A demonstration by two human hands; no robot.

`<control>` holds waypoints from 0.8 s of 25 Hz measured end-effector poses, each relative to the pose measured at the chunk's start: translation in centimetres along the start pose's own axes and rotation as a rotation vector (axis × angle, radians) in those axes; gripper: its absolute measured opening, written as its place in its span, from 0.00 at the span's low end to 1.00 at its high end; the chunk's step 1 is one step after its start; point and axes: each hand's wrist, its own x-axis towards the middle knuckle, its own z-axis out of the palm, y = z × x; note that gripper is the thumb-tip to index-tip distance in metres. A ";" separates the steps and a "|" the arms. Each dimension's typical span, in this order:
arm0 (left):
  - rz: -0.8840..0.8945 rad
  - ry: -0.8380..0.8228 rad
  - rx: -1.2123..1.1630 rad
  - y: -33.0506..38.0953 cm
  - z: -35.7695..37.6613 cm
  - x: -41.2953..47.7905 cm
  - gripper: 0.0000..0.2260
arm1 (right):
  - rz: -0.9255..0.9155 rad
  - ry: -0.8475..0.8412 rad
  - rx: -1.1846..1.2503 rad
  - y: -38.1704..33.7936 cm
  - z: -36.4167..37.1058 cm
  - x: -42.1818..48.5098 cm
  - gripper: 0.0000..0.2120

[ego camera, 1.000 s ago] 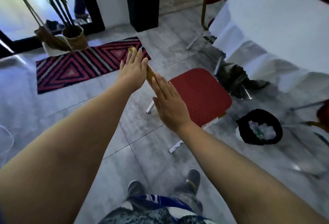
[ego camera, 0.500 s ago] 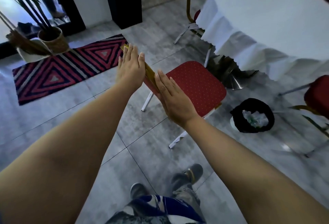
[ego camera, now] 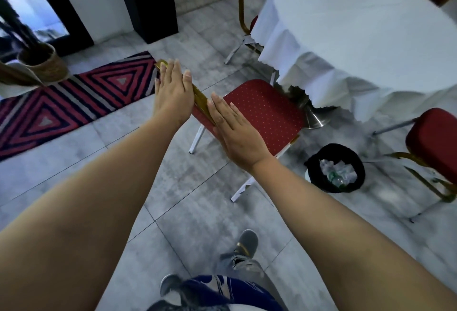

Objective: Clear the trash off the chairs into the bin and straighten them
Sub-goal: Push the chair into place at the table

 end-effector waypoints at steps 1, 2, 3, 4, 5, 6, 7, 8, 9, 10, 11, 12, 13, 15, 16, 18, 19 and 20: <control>-0.004 0.003 0.002 0.9 0.7 0.8 0.26 | -0.001 -0.003 0.001 1.4 -0.2 0.1 0.24; -0.011 0.007 0.001 1.8 1.5 1.7 0.26 | 0.004 -0.006 0.000 2.9 -0.5 0.4 0.24; -0.021 0.010 -0.003 2.7 2.2 2.5 0.26 | 0.013 -0.008 -0.004 4.2 -0.9 0.6 0.24; -0.027 0.011 -0.012 3.5 2.8 3.3 0.26 | 0.022 -0.008 -0.009 5.2 -1.1 0.7 0.24; -0.027 0.012 -0.026 4.1 3.3 3.9 0.26 | 0.031 -0.011 -0.007 6.2 -1.4 0.9 0.24; -0.024 0.009 -0.045 4.9 3.9 4.7 0.26 | 0.038 -0.019 0.001 7.4 -1.7 1.0 0.24; -0.017 -0.002 -0.065 5.7 4.5 5.5 0.26 | 0.048 -0.026 0.012 8.4 -1.9 1.1 0.24; -0.007 -0.020 -0.086 6.4 4.9 6.4 0.26 | 0.063 -0.030 0.027 9.4 -2.2 1.3 0.25; 0.007 -0.041 -0.107 7.0 5.3 7.3 0.26 | 0.086 -0.032 0.045 10.3 -2.3 1.6 0.25; 0.022 -0.057 -0.125 7.5 5.7 8.1 0.26 | 0.114 -0.031 0.061 10.9 -2.5 2.0 0.25; 0.032 -0.066 -0.140 7.9 6.0 9.0 0.26 | 0.139 -0.027 0.074 11.4 -2.5 2.4 0.25; 0.039 -0.070 -0.153 8.1 6.3 9.8 0.26 | 0.155 -0.022 0.078 11.9 -2.5 2.8 0.25; 0.045 -0.072 -0.160 8.2 6.5 10.6 0.26 | 0.161 -0.022 0.076 12.3 -2.4 3.2 0.25; 0.060 -0.077 -0.165 8.5 6.9 12.2 0.27 | 0.174 -0.025 0.071 13.1 -2.1 4.1 0.25; 0.069 -0.082 -0.171 8.7 7.1 13.1 0.27 | 0.184 -0.024 0.071 13.7 -1.9 4.7 0.26; 0.077 -0.107 -0.170 9.4 7.3 14.7 0.27 | 0.201 -0.025 0.030 15.0 -1.6 5.6 0.26; 0.083 -0.116 -0.161 9.8 7.5 15.6 0.27 | 0.207 -0.040 -0.022 15.7 -1.5 6.0 0.26; 0.090 -0.124 -0.148 10.2 7.8 16.2 0.27 | 0.209 -0.060 -0.079 16.4 -1.4 6.1 0.27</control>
